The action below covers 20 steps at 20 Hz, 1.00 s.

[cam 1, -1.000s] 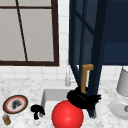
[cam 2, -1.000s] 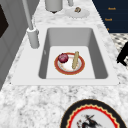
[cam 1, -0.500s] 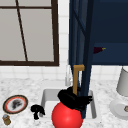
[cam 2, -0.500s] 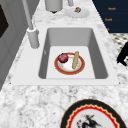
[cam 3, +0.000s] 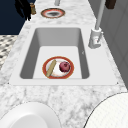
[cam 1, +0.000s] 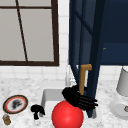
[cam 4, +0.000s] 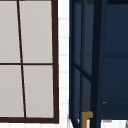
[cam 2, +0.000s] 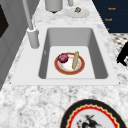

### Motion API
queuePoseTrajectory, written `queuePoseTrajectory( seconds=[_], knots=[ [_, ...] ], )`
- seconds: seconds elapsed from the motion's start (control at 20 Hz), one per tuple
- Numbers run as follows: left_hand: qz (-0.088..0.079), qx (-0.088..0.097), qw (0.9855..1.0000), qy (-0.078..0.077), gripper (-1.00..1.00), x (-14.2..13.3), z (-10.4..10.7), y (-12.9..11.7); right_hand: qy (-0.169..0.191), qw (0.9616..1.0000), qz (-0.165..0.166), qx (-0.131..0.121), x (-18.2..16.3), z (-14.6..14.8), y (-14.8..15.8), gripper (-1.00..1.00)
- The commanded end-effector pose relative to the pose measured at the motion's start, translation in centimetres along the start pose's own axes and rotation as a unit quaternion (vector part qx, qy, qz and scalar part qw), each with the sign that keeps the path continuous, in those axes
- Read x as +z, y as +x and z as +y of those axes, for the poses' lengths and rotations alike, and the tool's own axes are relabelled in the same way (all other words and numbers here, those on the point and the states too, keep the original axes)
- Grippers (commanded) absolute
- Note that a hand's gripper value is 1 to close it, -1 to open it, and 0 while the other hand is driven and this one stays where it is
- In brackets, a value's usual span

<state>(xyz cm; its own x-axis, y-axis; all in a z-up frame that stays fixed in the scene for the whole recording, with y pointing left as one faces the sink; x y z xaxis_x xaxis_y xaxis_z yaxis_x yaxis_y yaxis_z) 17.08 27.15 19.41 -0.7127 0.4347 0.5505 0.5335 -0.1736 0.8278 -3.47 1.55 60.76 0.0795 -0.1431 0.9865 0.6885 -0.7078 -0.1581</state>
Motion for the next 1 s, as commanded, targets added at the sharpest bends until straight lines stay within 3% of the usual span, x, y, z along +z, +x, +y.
queuePoseTrajectory(
  seconds=[0.0,0.2,0.35,0.45,0.6,0.8,0.95],
  knots=[
    [0.0,0.0,1.0,0.0,0.0,0.0,0.0,0.0,0.006,0.9999,0.009,-0.011,-2.1,-2.2,-1.3,-1.0],
    [0.0,0.0,1.0,0.0,0.0,0.0,0.0,0.0,0.06,0.9971,-0.034,-0.031,-1.0,-4.6,-3.2,-1.0],
    [0.0,0.0,1.0,0.0,0.0,0.0,0.0,0.0,0.08,0.9951,-0.052,-0.027,-1.3,-6.3,-4.3,-1.0],
    [0.0,0.0,1.0,0.0,0.0,0.0,0.0,0.0,0.082,0.9944,-0.063,-0.023,-1.3,-7.7,-5.1,-1.0],
    [0.0,0.0,1.0,0.0,0.0,0.0,0.0,0.0,0.072,0.9916,-0.107,0.002,-1.6,-9.2,-5.6,-1.0],
    [0.0,0.0,1.0,0.0,0.0,0.0,0.0,0.0,0.061,0.9866,-0.151,-0.008,-2.2,-9.5,-6.4,-1.0],
    [0.0,0.0,1.0,0.0,0.0,0.0,0.0,0.0,0.052,0.985,-0.164,0.01,-2.0,-9.3,-7.0,-1.0]
  ],
)
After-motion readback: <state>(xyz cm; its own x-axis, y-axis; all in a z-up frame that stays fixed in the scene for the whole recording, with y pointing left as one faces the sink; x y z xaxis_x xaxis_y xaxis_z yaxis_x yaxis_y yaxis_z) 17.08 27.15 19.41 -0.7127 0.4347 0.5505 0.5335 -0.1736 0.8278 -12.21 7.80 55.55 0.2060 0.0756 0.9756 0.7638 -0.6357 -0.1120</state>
